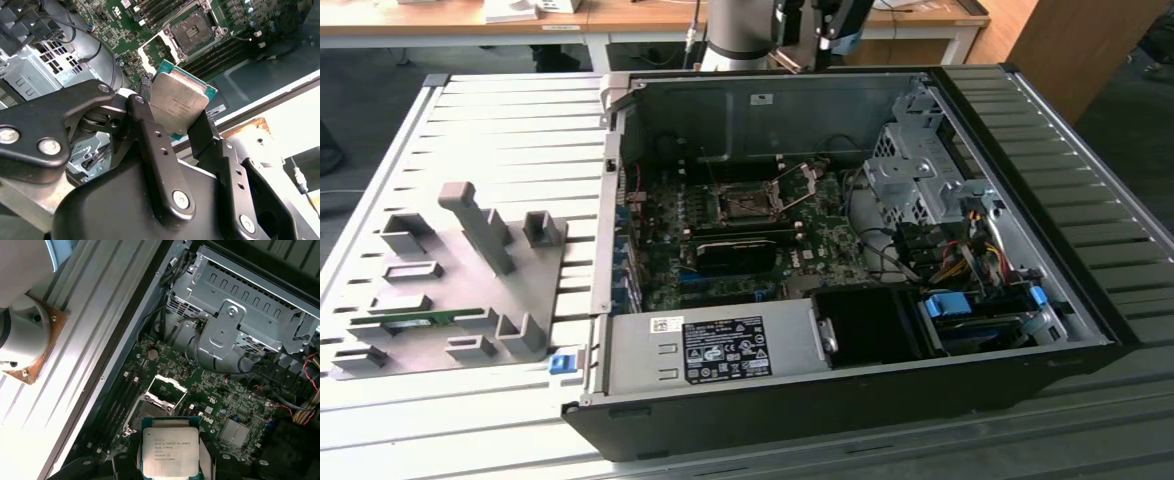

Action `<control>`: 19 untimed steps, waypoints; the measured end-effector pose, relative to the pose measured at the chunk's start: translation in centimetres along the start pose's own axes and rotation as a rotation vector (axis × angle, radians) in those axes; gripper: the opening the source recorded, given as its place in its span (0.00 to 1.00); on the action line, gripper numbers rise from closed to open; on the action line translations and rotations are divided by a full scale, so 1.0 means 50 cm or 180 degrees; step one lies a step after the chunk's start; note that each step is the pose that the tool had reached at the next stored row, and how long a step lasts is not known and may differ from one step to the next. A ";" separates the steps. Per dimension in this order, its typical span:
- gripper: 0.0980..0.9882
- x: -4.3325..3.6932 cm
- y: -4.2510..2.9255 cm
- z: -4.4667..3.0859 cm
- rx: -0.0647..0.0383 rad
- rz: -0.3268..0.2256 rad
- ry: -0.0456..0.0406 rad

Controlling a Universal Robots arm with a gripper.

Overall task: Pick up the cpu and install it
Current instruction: 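Place the cpu into insertion slot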

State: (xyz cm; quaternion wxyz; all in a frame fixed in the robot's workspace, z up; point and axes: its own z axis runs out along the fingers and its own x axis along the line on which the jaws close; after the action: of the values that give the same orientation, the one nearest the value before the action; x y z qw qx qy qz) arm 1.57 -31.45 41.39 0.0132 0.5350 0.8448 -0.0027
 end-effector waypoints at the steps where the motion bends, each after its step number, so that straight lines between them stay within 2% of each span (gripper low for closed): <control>1: 0.50 0.000 0.000 0.000 0.0001 0.0024 0.0000; 19: 0.50 0.000 0.000 0.002 0.0012 0.0462 -0.0005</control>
State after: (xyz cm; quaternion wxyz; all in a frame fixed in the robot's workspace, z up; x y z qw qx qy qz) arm 1.57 -31.44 41.29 0.0130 0.5949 0.8037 -0.0037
